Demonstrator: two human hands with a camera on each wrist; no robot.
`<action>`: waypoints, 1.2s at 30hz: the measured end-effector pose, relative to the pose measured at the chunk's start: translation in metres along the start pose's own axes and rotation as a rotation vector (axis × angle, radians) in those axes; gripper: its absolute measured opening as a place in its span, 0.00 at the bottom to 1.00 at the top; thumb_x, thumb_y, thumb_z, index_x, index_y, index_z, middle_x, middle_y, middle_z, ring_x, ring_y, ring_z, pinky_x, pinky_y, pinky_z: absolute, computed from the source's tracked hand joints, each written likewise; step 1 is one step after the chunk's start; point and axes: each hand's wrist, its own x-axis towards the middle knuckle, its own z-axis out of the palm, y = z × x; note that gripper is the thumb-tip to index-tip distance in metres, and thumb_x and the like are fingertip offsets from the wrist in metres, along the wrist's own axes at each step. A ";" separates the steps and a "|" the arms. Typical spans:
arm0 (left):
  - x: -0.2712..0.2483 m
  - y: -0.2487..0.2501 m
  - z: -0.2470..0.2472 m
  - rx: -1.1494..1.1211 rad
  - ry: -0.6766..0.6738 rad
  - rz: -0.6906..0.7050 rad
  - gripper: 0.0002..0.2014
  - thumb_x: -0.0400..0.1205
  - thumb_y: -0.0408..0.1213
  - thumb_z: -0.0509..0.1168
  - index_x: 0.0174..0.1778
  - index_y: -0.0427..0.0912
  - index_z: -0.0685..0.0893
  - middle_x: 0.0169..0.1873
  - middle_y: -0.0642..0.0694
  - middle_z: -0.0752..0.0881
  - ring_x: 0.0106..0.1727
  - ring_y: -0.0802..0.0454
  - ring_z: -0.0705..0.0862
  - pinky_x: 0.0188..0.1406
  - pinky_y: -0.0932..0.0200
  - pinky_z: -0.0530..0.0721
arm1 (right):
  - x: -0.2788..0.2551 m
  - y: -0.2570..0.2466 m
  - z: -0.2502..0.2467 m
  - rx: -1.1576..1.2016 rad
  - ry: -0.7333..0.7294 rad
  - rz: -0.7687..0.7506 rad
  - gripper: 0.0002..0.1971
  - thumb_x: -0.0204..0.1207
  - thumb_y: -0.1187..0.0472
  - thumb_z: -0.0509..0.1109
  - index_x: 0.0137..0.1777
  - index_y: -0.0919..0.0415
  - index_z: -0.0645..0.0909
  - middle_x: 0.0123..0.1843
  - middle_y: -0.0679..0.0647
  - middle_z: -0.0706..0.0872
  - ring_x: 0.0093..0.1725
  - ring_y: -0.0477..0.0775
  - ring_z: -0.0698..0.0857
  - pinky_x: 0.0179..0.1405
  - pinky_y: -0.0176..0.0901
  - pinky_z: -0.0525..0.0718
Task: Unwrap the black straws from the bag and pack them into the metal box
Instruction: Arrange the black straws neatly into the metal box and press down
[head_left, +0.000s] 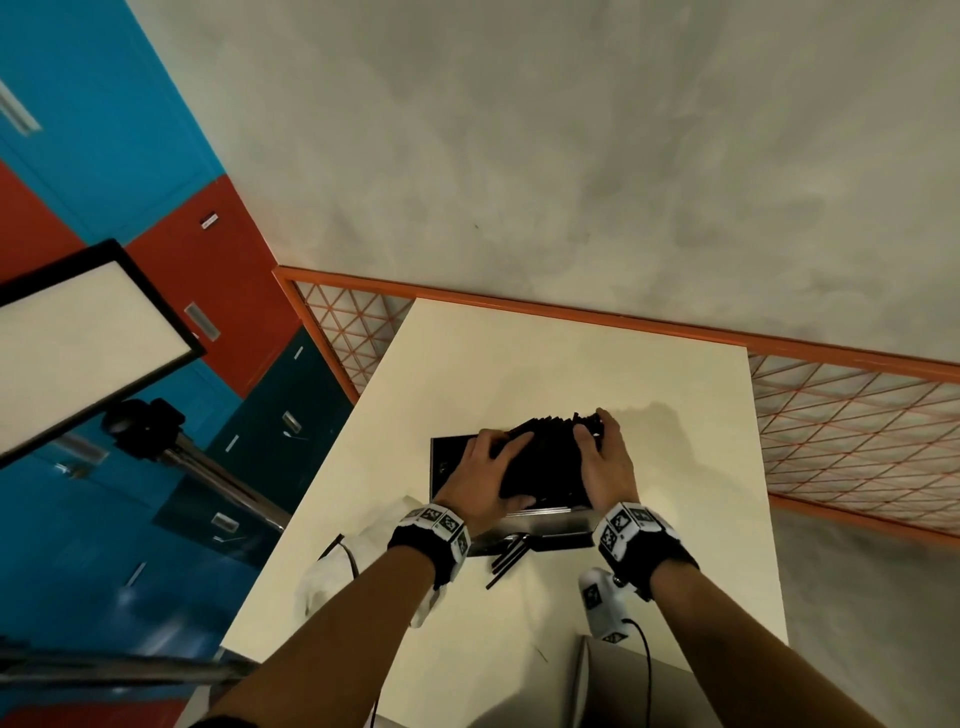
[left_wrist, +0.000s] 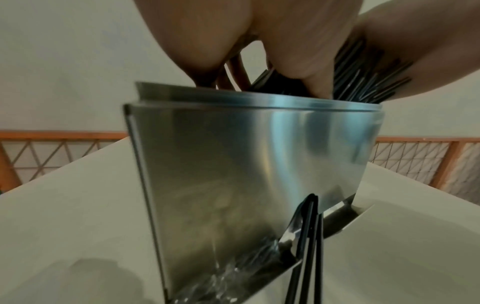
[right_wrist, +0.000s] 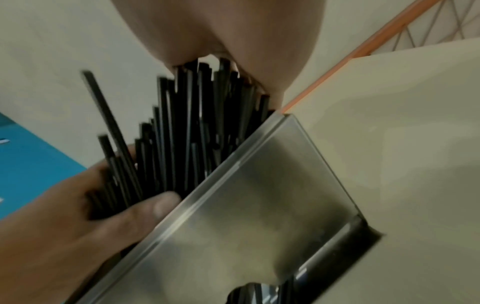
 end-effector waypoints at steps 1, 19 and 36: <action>-0.002 -0.004 -0.001 -0.017 0.009 -0.013 0.47 0.76 0.56 0.76 0.87 0.59 0.57 0.75 0.46 0.63 0.78 0.46 0.63 0.80 0.44 0.72 | 0.003 0.001 -0.004 -0.009 0.004 -0.006 0.29 0.83 0.42 0.61 0.82 0.48 0.62 0.78 0.54 0.74 0.74 0.59 0.76 0.74 0.56 0.74; -0.011 -0.014 0.007 0.250 0.060 0.039 0.63 0.66 0.78 0.69 0.89 0.49 0.48 0.85 0.40 0.56 0.86 0.38 0.55 0.84 0.34 0.59 | -0.064 -0.015 -0.024 -0.489 0.104 -0.716 0.08 0.79 0.55 0.63 0.52 0.55 0.80 0.47 0.51 0.83 0.43 0.51 0.81 0.41 0.44 0.81; 0.001 -0.009 -0.014 0.216 -0.190 -0.167 0.63 0.68 0.77 0.65 0.90 0.45 0.44 0.89 0.49 0.36 0.88 0.52 0.32 0.86 0.32 0.38 | -0.071 0.079 0.084 0.342 -0.286 0.856 0.20 0.78 0.47 0.73 0.59 0.61 0.77 0.54 0.60 0.79 0.48 0.61 0.80 0.42 0.53 0.84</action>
